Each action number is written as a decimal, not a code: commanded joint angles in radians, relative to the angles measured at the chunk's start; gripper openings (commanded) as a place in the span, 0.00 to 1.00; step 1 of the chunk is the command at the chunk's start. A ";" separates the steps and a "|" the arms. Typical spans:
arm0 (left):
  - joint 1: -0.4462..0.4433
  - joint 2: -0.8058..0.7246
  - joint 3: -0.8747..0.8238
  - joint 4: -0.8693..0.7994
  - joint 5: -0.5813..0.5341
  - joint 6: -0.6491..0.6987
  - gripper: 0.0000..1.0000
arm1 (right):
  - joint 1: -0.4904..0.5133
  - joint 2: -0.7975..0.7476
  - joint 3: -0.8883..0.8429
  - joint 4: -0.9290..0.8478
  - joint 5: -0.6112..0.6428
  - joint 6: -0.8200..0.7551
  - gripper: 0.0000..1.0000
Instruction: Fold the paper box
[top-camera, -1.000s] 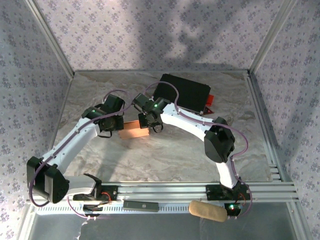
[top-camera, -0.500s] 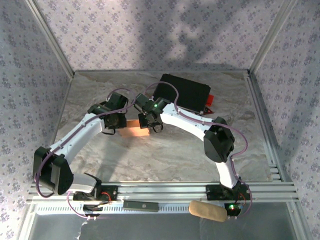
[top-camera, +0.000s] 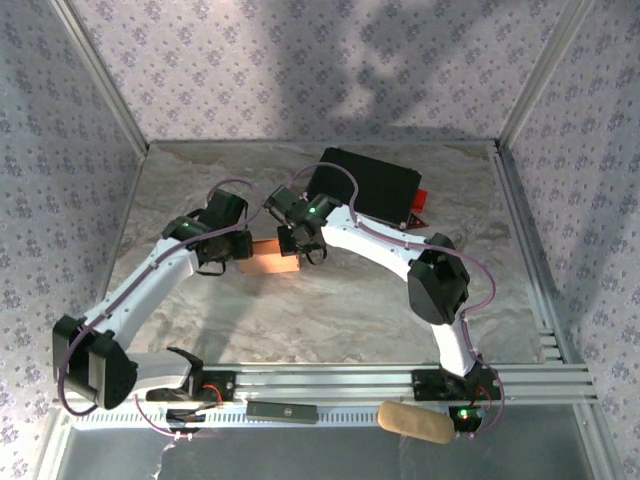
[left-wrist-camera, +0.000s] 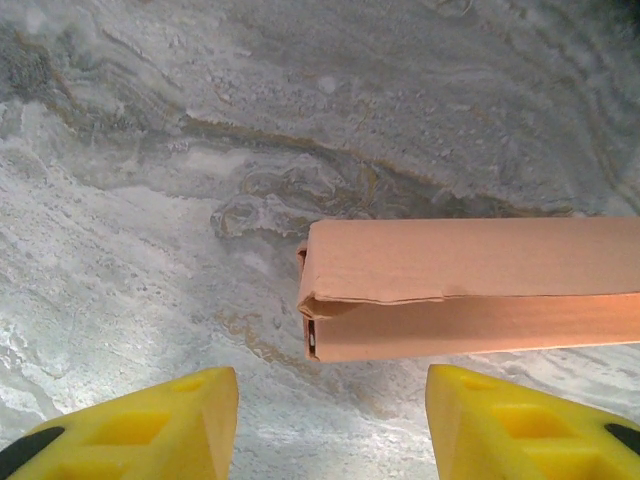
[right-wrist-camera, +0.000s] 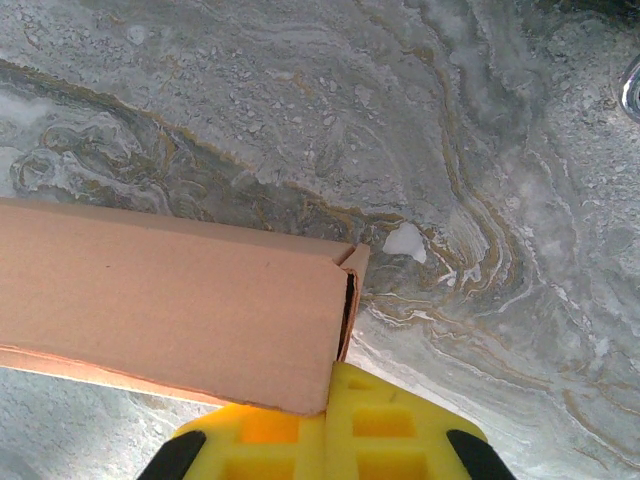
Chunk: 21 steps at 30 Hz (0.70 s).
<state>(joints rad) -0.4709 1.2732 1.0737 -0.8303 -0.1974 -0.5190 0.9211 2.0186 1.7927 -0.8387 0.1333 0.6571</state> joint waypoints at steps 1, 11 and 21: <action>0.010 0.027 -0.006 0.019 0.018 0.038 0.53 | -0.004 0.010 0.009 -0.036 -0.037 -0.016 0.00; 0.032 0.044 -0.059 0.141 0.007 0.025 0.54 | -0.005 0.015 0.012 -0.031 -0.050 -0.017 0.00; 0.051 0.039 -0.083 0.213 -0.008 0.027 0.43 | -0.005 0.015 0.008 -0.028 -0.051 -0.017 0.00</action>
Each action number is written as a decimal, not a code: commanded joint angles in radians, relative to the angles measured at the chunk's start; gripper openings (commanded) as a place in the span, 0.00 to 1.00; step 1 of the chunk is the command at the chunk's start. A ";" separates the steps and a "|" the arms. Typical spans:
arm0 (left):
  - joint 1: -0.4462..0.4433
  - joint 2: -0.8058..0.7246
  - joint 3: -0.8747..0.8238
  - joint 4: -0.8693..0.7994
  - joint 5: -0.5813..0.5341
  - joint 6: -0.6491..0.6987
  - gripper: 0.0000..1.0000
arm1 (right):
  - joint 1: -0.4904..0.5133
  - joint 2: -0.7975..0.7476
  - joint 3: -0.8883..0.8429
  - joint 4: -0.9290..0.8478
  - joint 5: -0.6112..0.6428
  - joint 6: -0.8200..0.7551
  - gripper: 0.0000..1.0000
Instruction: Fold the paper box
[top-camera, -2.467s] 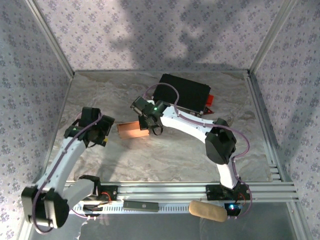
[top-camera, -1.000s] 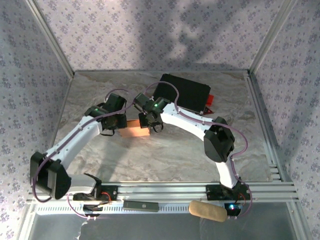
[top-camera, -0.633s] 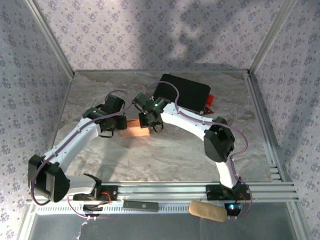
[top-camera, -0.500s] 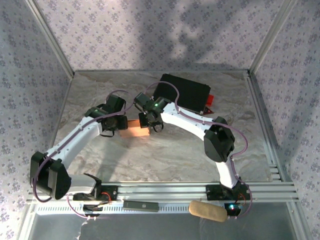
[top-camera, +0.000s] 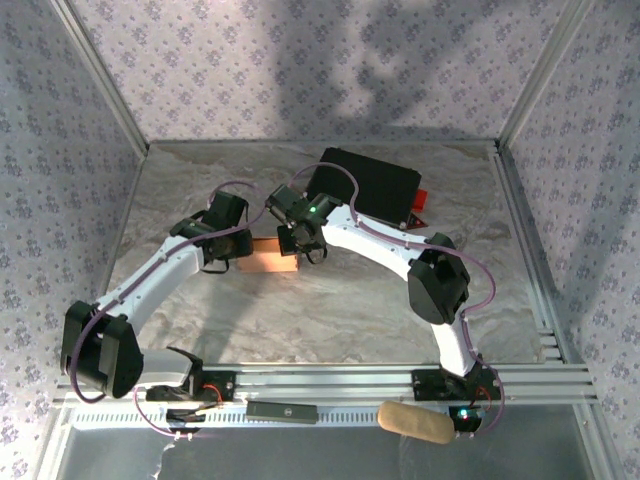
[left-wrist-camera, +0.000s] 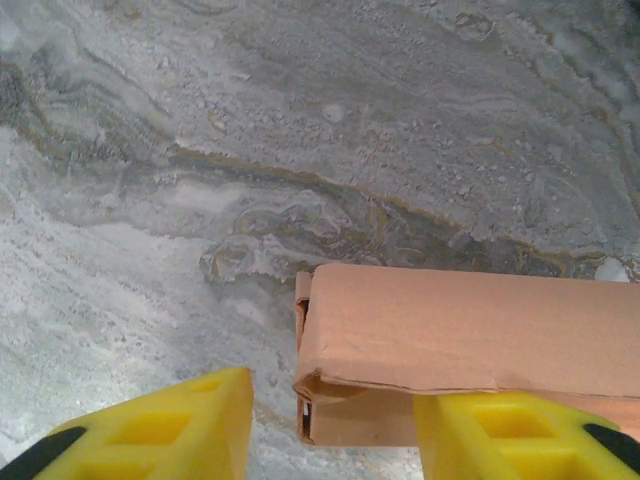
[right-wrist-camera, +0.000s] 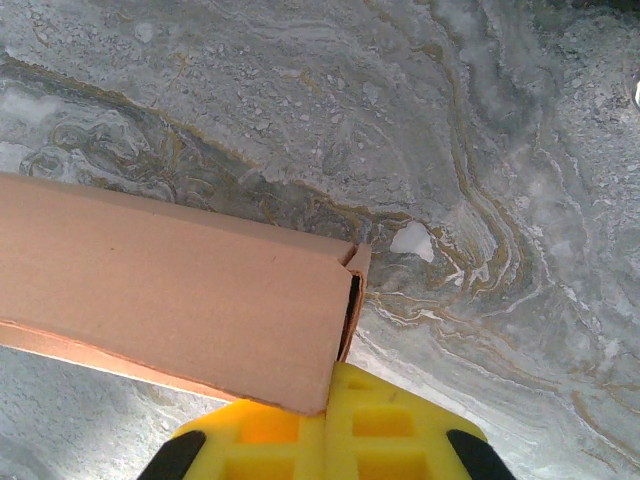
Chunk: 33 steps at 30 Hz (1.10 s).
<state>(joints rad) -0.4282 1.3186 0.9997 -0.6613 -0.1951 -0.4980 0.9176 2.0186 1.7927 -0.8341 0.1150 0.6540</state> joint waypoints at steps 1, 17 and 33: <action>0.009 -0.006 -0.006 0.044 -0.010 0.007 0.40 | -0.002 0.015 0.009 -0.034 -0.033 -0.014 0.00; 0.016 -0.032 0.038 -0.097 -0.110 0.046 0.19 | -0.003 0.024 0.013 -0.032 -0.026 -0.009 0.00; 0.043 0.001 0.165 -0.222 0.073 0.119 0.59 | -0.002 0.032 0.016 -0.031 -0.026 -0.008 0.00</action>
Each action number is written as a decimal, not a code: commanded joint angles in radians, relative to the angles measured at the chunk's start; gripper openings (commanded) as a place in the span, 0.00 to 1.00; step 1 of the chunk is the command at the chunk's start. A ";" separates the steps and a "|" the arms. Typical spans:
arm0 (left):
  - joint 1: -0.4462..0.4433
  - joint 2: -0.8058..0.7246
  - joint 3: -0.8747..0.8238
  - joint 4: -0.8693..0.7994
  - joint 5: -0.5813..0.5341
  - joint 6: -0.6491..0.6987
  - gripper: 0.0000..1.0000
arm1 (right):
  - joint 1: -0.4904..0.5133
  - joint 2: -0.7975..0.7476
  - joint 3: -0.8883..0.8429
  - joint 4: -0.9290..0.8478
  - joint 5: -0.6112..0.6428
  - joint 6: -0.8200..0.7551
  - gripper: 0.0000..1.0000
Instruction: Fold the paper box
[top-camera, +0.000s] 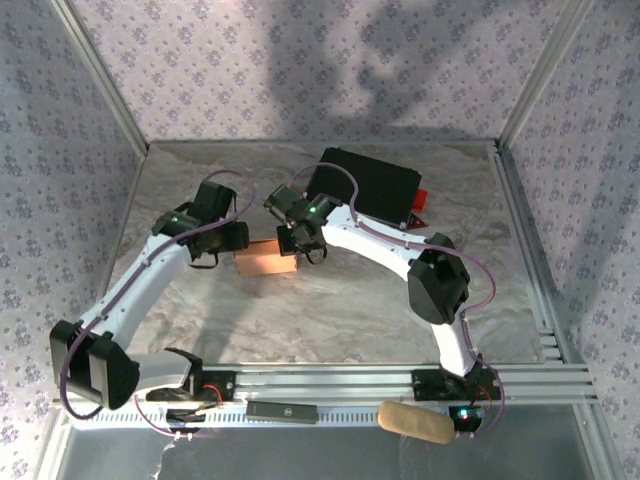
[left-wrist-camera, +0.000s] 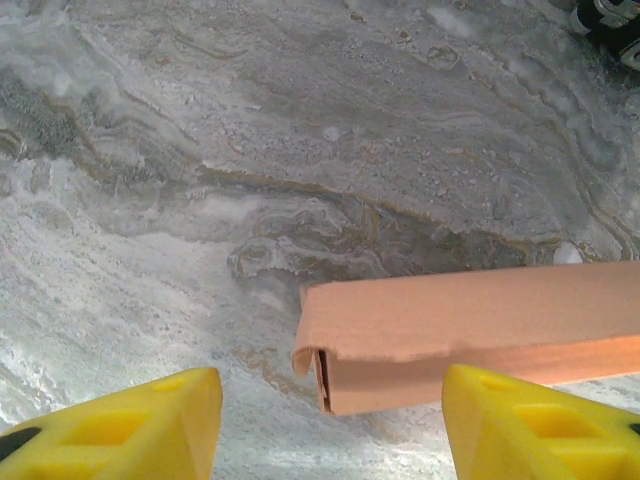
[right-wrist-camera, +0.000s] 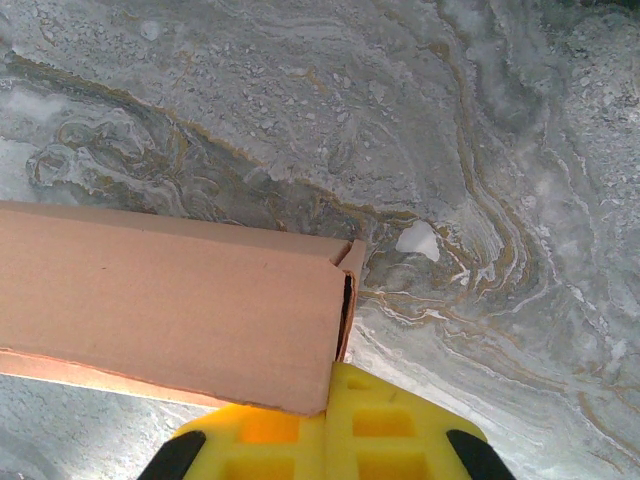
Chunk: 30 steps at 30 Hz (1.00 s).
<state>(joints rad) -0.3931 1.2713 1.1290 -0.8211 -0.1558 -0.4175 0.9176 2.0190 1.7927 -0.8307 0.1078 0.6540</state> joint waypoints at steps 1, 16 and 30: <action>0.008 0.061 0.034 -0.058 0.025 0.046 0.58 | -0.001 0.032 0.016 -0.033 -0.019 -0.009 0.00; 0.023 0.067 -0.019 -0.022 -0.007 0.057 0.47 | -0.001 0.031 0.012 -0.033 -0.018 -0.004 0.00; 0.096 -0.101 -0.211 0.136 0.126 0.110 0.40 | -0.008 0.030 0.013 -0.036 -0.031 -0.012 0.00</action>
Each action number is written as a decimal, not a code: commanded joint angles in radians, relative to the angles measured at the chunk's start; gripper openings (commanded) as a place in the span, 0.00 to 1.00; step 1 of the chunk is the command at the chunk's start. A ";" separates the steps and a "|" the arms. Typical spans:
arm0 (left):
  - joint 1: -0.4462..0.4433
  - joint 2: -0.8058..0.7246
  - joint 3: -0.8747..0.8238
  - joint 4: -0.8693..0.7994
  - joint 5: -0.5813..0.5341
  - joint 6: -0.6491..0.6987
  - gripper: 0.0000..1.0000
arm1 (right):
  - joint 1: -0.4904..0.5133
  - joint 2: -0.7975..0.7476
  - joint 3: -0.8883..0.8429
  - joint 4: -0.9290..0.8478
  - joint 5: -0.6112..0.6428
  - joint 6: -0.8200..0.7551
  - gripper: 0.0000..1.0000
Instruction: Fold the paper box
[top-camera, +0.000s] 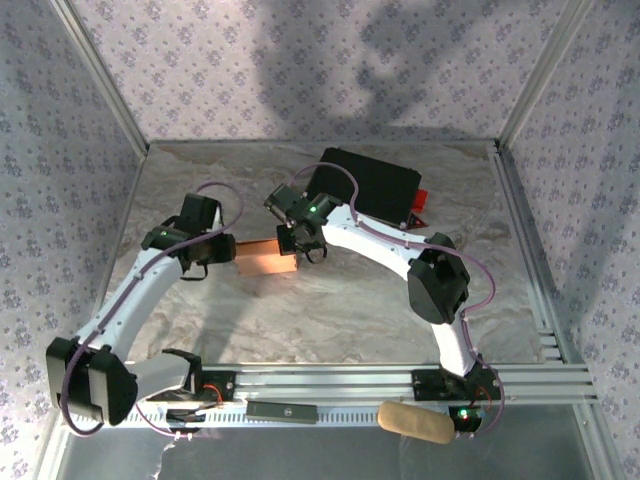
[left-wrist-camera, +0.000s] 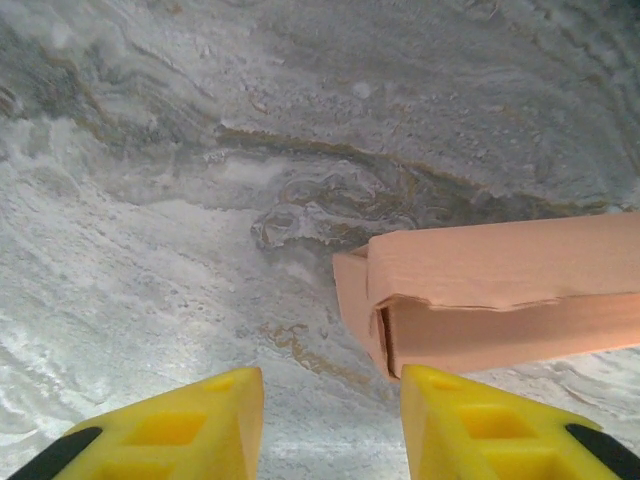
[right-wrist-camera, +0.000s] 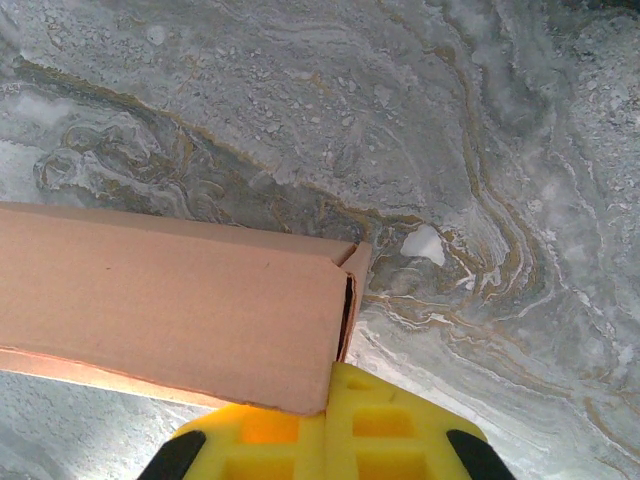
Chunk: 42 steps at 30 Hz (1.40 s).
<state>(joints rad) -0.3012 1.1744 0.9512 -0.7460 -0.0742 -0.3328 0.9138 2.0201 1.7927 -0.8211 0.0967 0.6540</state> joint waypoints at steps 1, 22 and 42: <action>0.004 -0.004 -0.040 0.092 0.045 0.031 0.39 | -0.005 0.030 0.013 -0.046 -0.020 -0.013 0.00; 0.008 0.054 -0.021 0.162 0.021 0.080 0.23 | -0.003 0.037 0.023 -0.047 -0.028 -0.016 0.00; -0.003 0.051 0.029 0.079 0.172 -0.054 0.00 | 0.002 0.054 0.034 -0.045 -0.011 -0.004 0.00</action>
<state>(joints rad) -0.2955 1.2327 0.9409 -0.6460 0.0113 -0.3359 0.9100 2.0319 1.8095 -0.8352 0.0975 0.6540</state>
